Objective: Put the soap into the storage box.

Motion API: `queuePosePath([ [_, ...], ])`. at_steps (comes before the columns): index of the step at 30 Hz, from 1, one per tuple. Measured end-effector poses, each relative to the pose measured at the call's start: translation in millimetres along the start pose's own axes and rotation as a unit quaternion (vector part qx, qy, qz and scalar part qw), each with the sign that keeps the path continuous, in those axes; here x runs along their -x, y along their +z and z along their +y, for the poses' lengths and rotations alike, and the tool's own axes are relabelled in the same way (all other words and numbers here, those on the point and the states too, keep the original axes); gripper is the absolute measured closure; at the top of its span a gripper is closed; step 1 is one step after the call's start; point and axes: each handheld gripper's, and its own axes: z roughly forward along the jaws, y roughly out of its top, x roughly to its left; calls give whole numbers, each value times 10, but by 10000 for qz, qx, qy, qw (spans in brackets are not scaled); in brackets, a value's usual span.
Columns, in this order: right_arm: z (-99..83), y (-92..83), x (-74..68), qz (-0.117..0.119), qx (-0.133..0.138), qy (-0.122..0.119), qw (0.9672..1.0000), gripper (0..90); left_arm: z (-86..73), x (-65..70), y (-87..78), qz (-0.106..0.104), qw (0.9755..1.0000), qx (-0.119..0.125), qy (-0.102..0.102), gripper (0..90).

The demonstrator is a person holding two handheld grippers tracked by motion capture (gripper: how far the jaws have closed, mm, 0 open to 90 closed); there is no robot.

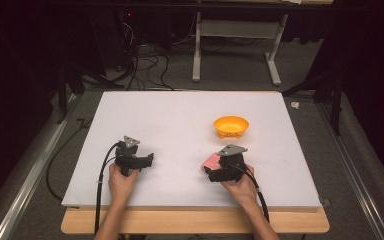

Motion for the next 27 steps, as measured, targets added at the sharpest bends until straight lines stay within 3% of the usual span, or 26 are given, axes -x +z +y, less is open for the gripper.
queuePosePath([
  [14, -23, 109, -15, -3, -159, -96, 9998, 117, 0, 0, 0, 2, 10000, 0, 4, 154],
  [27, -75, 204, -6, 113, -259, 8, 9996, 118, 0, 0, 0, 1, 10000, 1, 2, 154],
])
